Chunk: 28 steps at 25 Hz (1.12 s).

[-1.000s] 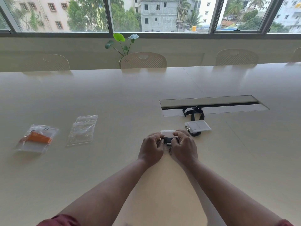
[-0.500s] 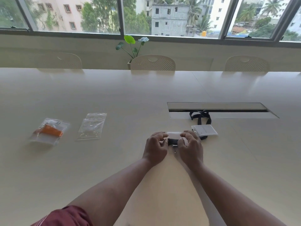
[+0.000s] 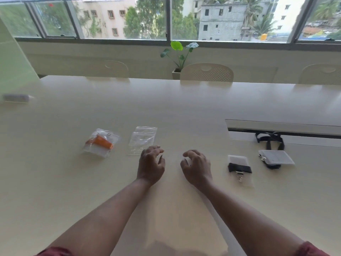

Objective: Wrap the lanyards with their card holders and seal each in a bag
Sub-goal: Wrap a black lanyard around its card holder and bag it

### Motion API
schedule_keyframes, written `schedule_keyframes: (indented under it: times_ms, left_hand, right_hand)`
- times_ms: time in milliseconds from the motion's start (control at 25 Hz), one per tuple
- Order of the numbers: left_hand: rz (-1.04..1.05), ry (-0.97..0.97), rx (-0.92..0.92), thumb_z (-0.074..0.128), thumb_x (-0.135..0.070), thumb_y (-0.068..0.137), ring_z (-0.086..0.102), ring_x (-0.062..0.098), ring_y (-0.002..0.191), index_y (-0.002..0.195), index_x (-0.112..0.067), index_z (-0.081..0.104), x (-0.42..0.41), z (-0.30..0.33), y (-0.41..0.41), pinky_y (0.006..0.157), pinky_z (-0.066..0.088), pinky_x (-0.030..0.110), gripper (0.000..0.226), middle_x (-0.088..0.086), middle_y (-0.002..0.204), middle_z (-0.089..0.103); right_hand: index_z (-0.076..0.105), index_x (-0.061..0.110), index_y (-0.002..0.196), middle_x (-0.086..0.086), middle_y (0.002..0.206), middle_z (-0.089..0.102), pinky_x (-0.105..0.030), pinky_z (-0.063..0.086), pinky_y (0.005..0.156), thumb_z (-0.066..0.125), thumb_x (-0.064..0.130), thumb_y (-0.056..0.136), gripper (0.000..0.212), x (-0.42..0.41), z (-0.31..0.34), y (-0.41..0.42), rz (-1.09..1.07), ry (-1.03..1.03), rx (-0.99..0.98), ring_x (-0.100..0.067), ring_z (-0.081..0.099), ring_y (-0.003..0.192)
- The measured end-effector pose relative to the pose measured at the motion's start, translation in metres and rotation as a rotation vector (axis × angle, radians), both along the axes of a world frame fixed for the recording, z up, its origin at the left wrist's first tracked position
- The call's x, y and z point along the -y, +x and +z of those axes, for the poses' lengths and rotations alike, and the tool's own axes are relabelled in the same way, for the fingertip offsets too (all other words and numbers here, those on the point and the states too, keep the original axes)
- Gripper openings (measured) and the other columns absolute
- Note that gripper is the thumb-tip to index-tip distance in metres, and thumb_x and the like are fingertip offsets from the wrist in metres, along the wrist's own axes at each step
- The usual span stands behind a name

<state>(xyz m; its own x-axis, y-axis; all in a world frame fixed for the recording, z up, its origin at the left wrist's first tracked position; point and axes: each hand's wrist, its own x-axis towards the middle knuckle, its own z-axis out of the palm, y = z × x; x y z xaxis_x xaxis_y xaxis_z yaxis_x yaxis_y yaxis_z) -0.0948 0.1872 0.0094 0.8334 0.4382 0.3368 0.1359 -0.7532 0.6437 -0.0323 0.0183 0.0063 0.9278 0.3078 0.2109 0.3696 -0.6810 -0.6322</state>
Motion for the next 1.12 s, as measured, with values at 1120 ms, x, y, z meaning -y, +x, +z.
schedule_keyframes:
  times_ms: [1120]
  left_hand:
    - [0.049, -0.009, 0.324, 0.063, 0.000, 0.097, 0.058, 0.017, 0.107, 0.100, -0.003, 0.075, -0.063, -0.007, -0.006, 0.091, 0.049, 0.023, 0.012, 0.015, 0.114, 0.059]
  right_hand:
    - [0.063, 0.023, 0.120, 0.014, 0.088, 0.070, -0.028, 0.046, 0.077, 0.053, 0.048, 0.091, 0.040, -0.032, 0.002, 0.014, -0.117, 0.542, -0.220, -0.014, 0.067, 0.093]
